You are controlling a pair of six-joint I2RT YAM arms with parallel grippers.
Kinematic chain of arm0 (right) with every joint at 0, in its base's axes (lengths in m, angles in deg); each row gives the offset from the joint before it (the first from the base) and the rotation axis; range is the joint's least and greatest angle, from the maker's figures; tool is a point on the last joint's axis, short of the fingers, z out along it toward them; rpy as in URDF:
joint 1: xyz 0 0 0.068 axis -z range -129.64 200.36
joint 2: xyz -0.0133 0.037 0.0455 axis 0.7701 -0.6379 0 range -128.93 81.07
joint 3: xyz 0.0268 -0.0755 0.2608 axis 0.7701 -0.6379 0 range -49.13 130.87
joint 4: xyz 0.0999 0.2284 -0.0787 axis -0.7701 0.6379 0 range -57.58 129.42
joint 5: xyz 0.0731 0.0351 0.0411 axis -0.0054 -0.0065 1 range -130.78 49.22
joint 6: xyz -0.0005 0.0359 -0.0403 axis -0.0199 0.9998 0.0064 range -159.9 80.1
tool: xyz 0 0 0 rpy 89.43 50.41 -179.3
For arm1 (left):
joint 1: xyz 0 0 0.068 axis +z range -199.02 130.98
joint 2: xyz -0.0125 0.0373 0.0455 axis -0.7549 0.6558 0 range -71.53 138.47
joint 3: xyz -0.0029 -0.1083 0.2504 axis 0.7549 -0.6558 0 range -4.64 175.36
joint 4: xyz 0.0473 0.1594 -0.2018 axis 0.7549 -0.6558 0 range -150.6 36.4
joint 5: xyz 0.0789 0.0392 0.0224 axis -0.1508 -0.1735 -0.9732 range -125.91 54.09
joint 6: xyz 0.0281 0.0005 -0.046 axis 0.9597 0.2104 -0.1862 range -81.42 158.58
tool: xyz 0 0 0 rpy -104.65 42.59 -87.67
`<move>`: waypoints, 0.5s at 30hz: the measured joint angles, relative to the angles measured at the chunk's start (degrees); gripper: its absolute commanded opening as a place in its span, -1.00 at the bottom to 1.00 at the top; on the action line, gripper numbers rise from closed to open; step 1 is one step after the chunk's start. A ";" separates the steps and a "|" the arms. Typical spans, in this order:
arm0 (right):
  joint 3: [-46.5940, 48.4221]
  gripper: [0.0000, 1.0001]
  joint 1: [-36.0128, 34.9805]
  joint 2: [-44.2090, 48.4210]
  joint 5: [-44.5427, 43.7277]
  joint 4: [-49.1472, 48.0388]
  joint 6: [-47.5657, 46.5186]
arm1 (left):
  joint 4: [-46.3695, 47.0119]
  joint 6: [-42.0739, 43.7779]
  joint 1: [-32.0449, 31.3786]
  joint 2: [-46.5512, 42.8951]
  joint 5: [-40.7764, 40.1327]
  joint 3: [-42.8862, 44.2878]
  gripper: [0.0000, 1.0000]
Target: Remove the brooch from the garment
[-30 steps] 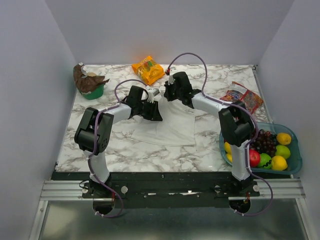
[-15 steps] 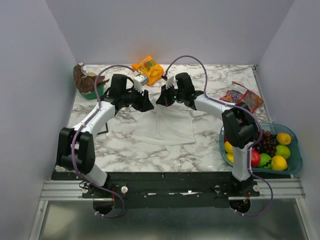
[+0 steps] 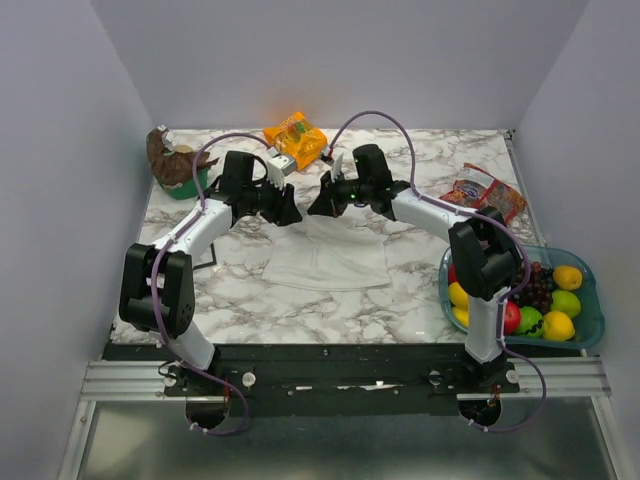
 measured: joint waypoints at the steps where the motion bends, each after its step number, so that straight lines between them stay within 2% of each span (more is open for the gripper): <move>1: 0.00 -0.99 0.00 0.00 0.26 0.24 -0.22 | -0.02 0.00 0.00 0.63 0.00 0.22 -0.02; 9: 0.00 -0.99 0.00 0.09 2.14 1.49 -1.99 | 0.17 0.85 0.11 2.40 0.11 2.19 -0.04; 15: 0.00 -0.99 0.00 0.24 3.39 2.84 -3.85 | -0.90 2.51 0.15 5.53 3.98 5.68 -0.17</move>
